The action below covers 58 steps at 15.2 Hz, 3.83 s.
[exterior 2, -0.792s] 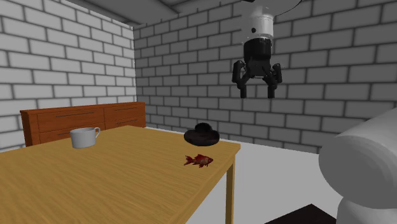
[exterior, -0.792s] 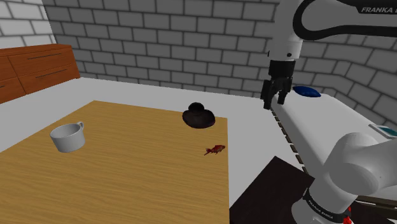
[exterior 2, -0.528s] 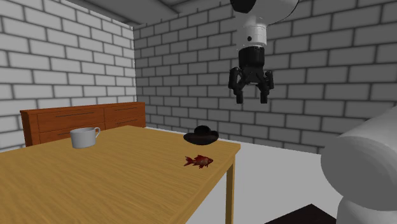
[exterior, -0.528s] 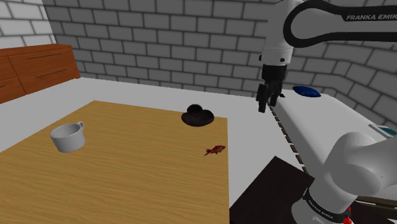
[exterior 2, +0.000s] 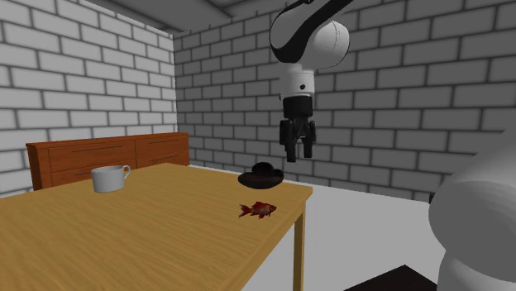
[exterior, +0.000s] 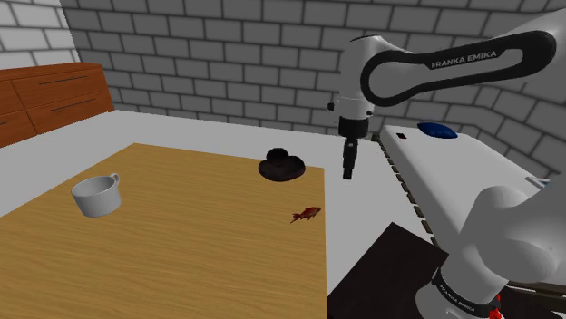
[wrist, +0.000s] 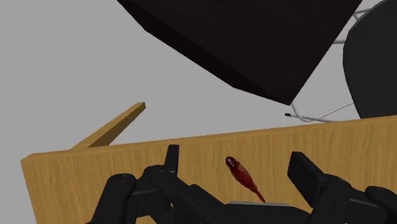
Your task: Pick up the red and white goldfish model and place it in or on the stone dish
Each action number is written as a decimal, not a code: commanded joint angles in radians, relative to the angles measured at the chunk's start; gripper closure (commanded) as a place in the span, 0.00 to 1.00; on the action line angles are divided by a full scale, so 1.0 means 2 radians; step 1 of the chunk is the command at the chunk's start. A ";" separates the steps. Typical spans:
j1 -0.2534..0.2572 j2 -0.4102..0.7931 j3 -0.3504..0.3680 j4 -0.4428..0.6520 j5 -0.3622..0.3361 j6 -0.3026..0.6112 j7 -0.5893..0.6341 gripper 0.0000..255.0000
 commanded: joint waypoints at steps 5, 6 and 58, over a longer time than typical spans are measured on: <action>0.051 0.086 0.005 -0.003 -0.009 0.101 -0.137 0.00; 0.059 0.099 0.007 -0.003 -0.011 0.117 -0.159 0.00; 0.093 0.113 0.017 0.056 -0.014 0.084 -0.264 1.00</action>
